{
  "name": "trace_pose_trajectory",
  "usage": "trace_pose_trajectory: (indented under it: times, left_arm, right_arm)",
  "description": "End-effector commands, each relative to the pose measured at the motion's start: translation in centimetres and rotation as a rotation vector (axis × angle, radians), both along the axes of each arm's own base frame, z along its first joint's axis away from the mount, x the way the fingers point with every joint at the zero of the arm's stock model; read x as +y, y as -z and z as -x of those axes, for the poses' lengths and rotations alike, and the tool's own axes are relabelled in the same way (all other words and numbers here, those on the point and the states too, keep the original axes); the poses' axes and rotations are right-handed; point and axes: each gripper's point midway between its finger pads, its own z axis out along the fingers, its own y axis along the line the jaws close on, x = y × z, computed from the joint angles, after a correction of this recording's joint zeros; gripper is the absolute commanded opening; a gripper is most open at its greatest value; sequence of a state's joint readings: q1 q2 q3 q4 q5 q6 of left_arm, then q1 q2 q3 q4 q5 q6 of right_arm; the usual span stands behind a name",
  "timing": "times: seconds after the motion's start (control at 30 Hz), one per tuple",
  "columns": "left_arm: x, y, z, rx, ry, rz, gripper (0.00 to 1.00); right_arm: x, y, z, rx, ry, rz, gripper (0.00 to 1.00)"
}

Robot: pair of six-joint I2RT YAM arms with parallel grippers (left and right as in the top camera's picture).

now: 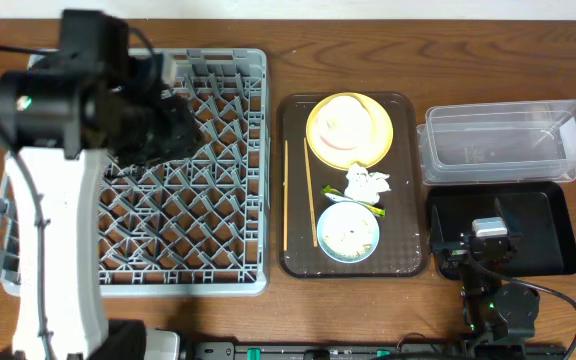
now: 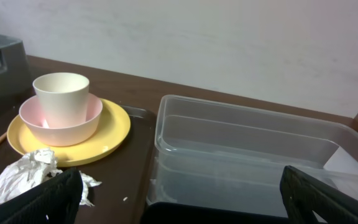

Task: Sort waste into correct bins and load items into the dishwasher rack
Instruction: 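Move the left gripper over the brown tray toward the wooden chopsticks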

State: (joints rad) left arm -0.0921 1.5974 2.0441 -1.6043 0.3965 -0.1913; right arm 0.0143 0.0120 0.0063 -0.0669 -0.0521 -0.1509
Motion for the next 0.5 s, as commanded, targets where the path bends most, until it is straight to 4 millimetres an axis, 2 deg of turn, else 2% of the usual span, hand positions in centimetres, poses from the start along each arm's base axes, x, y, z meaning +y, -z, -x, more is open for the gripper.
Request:
trace_pose_trajectory:
  times: [0.0,0.2,0.23,0.3,0.47]
  left_arm:
    - [-1.9,0.5,0.3,0.031,0.04,0.001,0.06]
    - [-3.9,3.2,0.4,0.033,0.057,-0.185,0.07]
    - [-4.7,3.7,0.3,0.029,0.072,-0.195,0.09]
    - [-6.4,4.8,0.4,0.024,0.114,-0.196,0.22]
    - [-10.3,8.3,1.1,0.035,0.2,-0.2,0.36]
  right_arm:
    - [-0.2,0.0,0.0,-0.001,0.005,0.011,0.99]
    - [-0.2,0.0,0.0,-0.001,0.005,0.011,0.99]
    - [-0.2,0.0,0.0,-0.001,0.005,0.011,0.99]
    - [-0.2,0.0,0.0,-0.001,0.005,0.011,0.99]
    - [-0.2,0.0,0.0,-0.001,0.005,0.011,0.99]
